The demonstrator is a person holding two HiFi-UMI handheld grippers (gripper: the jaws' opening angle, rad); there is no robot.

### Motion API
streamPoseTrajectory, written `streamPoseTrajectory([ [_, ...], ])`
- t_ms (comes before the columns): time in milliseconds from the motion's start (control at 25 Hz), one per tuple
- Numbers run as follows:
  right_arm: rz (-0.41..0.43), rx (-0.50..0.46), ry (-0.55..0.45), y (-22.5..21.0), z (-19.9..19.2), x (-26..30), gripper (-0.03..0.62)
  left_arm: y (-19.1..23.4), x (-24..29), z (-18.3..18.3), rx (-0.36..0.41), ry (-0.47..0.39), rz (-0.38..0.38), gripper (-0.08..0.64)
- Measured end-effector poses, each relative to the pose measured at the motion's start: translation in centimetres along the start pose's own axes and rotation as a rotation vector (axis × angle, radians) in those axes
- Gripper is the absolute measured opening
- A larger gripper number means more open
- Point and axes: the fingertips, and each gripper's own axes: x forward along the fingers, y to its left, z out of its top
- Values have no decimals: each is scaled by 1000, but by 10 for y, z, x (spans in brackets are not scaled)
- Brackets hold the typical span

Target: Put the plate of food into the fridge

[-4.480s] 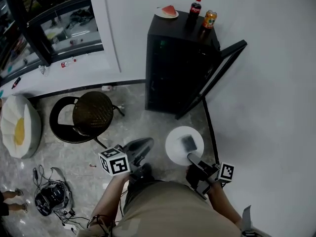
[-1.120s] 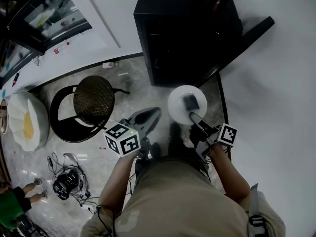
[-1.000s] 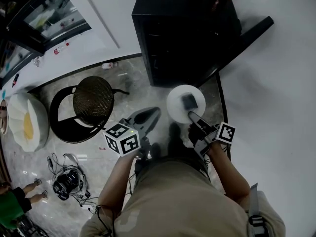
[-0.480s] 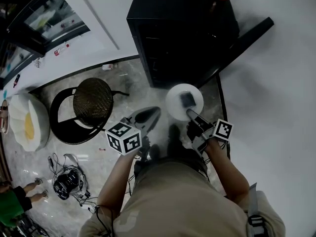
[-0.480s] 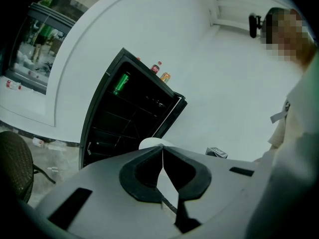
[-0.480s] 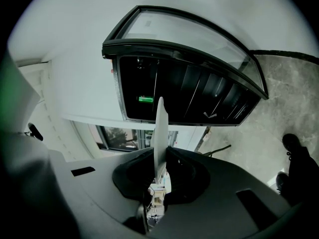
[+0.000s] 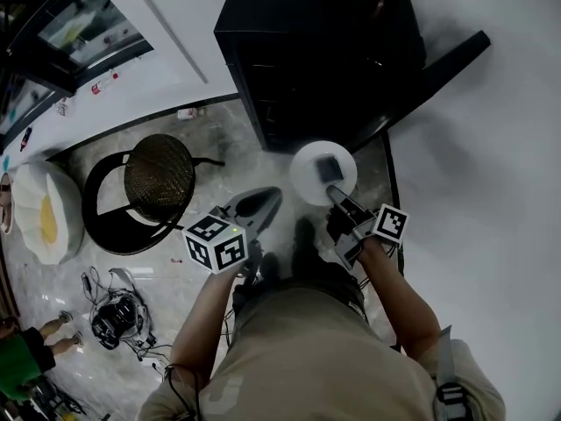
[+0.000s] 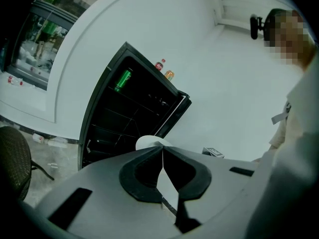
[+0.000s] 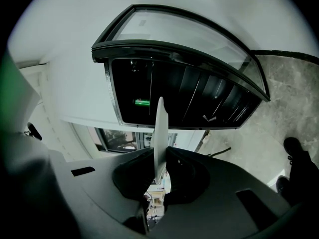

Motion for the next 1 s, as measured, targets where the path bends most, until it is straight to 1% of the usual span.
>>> streamPoseTrajectory([
  [280, -8, -10, -13, -10, 14, 15, 41, 4, 18, -1, -49, -2, -15, 12],
  [640, -23, -5, -31, -21, 29, 29, 41, 16, 34, -1, -66, 5, 15, 12],
  [1000, -29, -2, -23, -28, 33, 38, 41, 22, 51, -4, -56, 33, 28, 12],
])
